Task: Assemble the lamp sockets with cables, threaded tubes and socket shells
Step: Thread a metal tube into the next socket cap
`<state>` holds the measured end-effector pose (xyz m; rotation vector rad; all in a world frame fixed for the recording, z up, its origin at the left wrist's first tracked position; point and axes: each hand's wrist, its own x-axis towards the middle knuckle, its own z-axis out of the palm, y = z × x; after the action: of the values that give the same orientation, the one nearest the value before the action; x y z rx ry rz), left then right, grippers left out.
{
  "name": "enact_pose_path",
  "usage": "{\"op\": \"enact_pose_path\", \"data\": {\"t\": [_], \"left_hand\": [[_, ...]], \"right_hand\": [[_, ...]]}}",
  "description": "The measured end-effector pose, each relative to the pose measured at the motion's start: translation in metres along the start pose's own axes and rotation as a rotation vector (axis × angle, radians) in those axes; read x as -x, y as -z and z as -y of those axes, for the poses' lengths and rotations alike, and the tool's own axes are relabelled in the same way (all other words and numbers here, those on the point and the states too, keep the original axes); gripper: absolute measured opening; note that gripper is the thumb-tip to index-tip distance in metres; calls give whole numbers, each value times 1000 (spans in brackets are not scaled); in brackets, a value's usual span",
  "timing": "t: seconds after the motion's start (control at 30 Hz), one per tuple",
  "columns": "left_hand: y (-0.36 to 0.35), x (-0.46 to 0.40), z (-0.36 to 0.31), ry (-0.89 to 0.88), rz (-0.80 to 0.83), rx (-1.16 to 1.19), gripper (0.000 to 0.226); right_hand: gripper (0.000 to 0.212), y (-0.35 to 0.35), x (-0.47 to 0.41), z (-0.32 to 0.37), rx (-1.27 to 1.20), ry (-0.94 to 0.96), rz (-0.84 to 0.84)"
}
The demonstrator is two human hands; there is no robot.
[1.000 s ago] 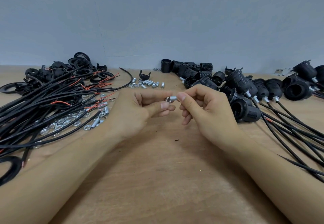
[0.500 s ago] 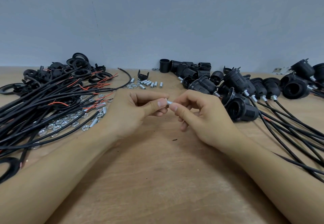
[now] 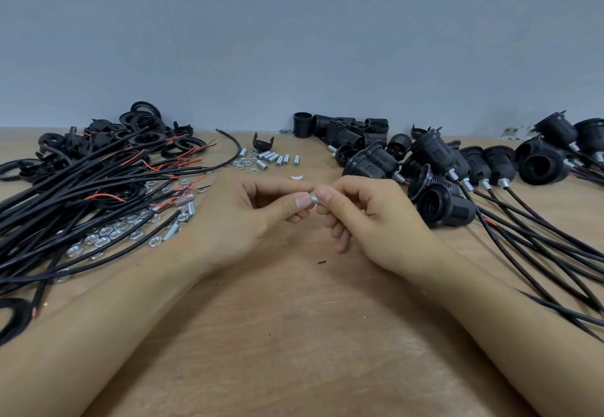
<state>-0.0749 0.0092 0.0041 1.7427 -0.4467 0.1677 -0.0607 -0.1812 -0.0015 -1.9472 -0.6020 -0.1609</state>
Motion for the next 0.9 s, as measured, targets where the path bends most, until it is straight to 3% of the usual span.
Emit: {"op": "enact_pose_path", "data": {"t": [0.13, 0.33, 0.6, 0.73, 0.9], "left_hand": [[1, -1, -2, -18, -6, 2, 23], [-2, 1, -3, -55, -13, 20, 23], [-2, -2, 0, 8, -68, 89, 32], [-5, 1, -3, -35, -41, 84, 22], [-7, -3, 0, 25, -103, 162, 17]], "right_hand": [[33, -1, -2, 1, -154, -77, 39], [39, -1, -1, -1, -146, -114, 77], [14, 0, 0, 1, 157, 184, -84], [24, 0, 1, 3, 159, 162, -107], [5, 0, 1, 4, 97, 279, -144]]}}
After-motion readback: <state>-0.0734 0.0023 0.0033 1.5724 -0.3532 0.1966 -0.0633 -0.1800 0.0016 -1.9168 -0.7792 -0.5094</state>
